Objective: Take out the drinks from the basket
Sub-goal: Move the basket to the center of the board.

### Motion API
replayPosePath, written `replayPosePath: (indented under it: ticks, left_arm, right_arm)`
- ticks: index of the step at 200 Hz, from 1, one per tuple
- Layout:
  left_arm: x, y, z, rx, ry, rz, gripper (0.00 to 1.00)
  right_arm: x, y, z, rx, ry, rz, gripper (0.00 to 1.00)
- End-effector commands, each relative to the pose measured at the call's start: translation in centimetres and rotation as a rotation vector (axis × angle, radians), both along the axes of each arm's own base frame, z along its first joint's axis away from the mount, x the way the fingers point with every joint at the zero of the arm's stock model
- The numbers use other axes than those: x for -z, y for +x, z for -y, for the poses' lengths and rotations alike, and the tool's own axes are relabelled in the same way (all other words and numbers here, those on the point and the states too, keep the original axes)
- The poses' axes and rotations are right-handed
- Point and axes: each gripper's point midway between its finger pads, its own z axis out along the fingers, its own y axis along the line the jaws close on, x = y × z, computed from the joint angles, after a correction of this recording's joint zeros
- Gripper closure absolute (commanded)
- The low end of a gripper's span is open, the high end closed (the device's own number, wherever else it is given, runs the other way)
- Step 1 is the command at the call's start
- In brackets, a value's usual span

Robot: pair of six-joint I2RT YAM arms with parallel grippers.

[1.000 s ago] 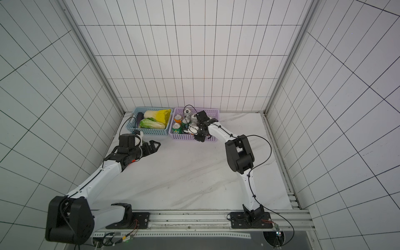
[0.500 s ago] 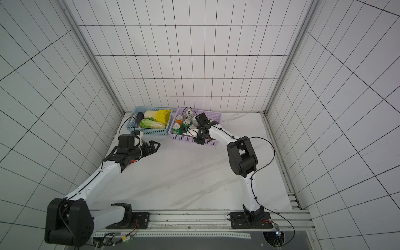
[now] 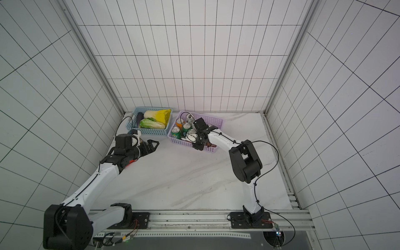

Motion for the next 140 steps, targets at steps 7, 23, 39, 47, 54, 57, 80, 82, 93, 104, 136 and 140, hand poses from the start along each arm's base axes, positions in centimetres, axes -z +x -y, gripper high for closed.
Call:
replayPosePath:
  ticks: [7,23,39,47,54,57,80,82,93,104,136,140]
  left_arm:
    - [-0.4,0.0,0.3,0.008,-0.032,0.012,0.02]
    - [-0.2,0.1,0.5,0.012,-0.041,0.005,0.03]
    - [0.0,0.3,0.8,0.023,-0.051,-0.002,0.08]
    - [0.1,0.4,1.0,0.03,-0.054,-0.007,0.1]
    - [0.3,0.5,1.2,0.04,-0.058,-0.014,0.12]
    - [0.3,0.5,1.3,0.045,-0.06,-0.018,0.12]
    - [1.0,0.8,2.4,0.083,-0.07,-0.043,0.18]
    - [1.0,0.8,2.4,0.086,-0.071,-0.046,0.18]
    - [1.4,0.9,3.0,0.104,-0.081,-0.061,0.22]
    - [1.6,1.1,3.4,0.116,-0.09,-0.072,0.24]
    - [2.1,1.5,4.3,0.145,-0.103,-0.082,0.29]
    - [2.2,1.6,4.5,0.156,-0.105,-0.082,0.3]
  right_arm:
    - [0.4,-6.3,0.4,-0.044,-0.028,-0.148,0.87]
    - [0.6,-7.5,0.6,-0.043,-0.033,-0.154,0.87]
    - [1.0,-8.7,1.0,-0.037,-0.048,-0.156,0.87]
    - [1.2,-9.2,1.2,-0.032,-0.052,-0.16,0.87]
    - [1.3,-9.6,1.3,-0.028,-0.052,-0.162,0.87]
    - [1.3,-9.7,1.5,-0.024,-0.052,-0.163,0.87]
    - [1.5,-11.0,2.4,-0.008,-0.06,-0.167,0.87]
    - [1.5,-11.1,2.4,-0.006,-0.06,-0.167,0.87]
    - [1.5,-11.8,2.9,0.003,-0.062,-0.169,0.87]
    - [1.5,-12.3,3.6,0.014,-0.066,-0.168,0.87]
    - [1.5,-13.6,4.6,0.044,-0.064,-0.173,0.86]
    - [1.6,-13.7,4.7,0.047,-0.066,-0.174,0.86]
